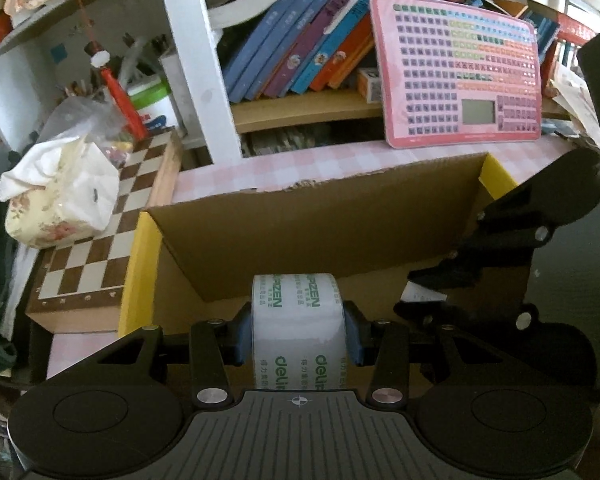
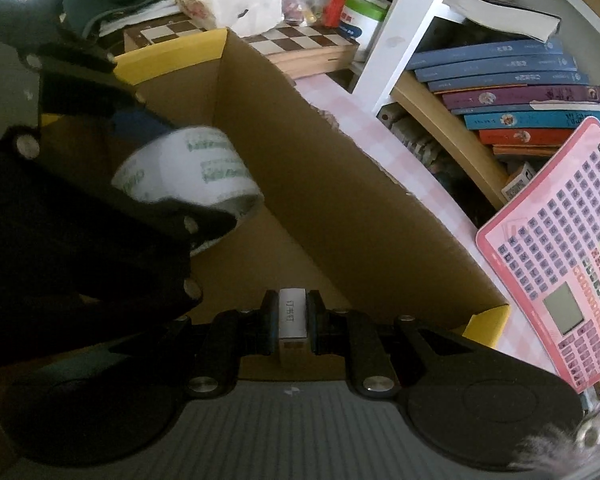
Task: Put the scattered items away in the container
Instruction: 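Open the left tool over the yellow box while the right tool releases the small box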
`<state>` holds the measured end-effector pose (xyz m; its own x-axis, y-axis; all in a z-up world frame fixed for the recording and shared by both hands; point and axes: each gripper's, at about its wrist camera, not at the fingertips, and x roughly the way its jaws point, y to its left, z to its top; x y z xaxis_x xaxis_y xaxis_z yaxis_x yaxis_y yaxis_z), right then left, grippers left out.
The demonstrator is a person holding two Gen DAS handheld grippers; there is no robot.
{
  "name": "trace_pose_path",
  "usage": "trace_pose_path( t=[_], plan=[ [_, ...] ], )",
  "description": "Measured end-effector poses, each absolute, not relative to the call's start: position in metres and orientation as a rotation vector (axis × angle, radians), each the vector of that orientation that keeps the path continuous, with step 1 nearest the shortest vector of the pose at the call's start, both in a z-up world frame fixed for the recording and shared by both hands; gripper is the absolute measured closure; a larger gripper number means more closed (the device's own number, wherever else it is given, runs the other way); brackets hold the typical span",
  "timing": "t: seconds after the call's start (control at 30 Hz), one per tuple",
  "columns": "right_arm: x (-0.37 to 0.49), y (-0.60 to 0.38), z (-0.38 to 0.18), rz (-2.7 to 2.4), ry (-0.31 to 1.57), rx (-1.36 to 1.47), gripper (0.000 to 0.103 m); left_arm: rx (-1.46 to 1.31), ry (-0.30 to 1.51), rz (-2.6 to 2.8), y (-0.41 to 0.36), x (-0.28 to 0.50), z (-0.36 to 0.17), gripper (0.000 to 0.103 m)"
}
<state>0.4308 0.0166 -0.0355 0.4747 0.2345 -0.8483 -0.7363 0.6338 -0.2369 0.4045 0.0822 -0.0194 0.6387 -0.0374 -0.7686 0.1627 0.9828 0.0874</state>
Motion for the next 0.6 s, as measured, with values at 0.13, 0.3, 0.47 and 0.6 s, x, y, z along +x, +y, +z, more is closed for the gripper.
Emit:
trace_pose_path(
  t=[0.13, 0.3, 0.47, 0.6],
  plan=[
    [0.428, 0.016, -0.033, 0.649, 0.857, -0.649, 0.072, 0.123, 0.863, -0.083, 0.086, 0.405, -0.017, 0.043],
    [0.426, 0.013, -0.029, 0.632, 0.839, -0.622, 0.060, 0.139, 0.841, -0.084, 0.089, 0.400, -0.013, 0.038],
    [0.418, 0.006, -0.021, 0.595, 0.817, -0.572, 0.054, 0.149, 0.797, -0.092, 0.092, 0.387, -0.001, 0.031],
    [0.405, 0.002, -0.009, 0.575, 0.780, -0.549, 0.052, 0.136, 0.757, -0.096, 0.095, 0.375, 0.012, 0.029]
  ],
)
